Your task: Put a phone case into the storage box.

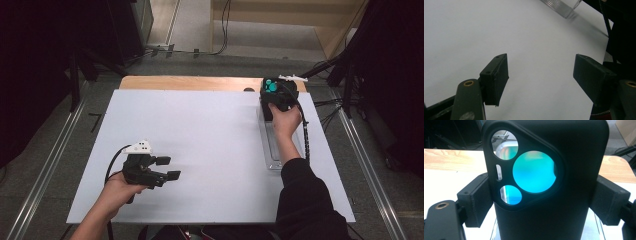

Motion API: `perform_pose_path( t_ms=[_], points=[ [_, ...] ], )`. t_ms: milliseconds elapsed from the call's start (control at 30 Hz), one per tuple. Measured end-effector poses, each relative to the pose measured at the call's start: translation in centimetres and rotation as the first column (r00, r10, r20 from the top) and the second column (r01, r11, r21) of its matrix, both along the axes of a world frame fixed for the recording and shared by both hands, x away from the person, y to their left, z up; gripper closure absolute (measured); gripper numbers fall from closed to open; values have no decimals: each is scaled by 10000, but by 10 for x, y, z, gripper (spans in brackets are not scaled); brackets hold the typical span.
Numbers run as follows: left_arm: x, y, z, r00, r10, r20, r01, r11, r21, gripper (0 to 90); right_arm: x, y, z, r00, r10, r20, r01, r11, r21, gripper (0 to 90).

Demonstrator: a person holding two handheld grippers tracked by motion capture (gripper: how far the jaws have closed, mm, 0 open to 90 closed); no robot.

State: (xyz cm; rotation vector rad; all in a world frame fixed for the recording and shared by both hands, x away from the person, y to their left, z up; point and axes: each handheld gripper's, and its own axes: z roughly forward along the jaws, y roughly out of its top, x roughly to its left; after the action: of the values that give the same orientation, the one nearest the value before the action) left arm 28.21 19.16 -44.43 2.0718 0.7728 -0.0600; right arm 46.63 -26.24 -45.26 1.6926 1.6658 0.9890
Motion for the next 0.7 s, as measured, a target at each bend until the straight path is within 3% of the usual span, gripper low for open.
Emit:
perform_pose_path(
  t_ms=[700],
  points=[
    [2,0,1,10000,5,31,-5,10000,-25,285,1,4,-8,9996,158,228,-146,9985,-525,91]
  ],
)
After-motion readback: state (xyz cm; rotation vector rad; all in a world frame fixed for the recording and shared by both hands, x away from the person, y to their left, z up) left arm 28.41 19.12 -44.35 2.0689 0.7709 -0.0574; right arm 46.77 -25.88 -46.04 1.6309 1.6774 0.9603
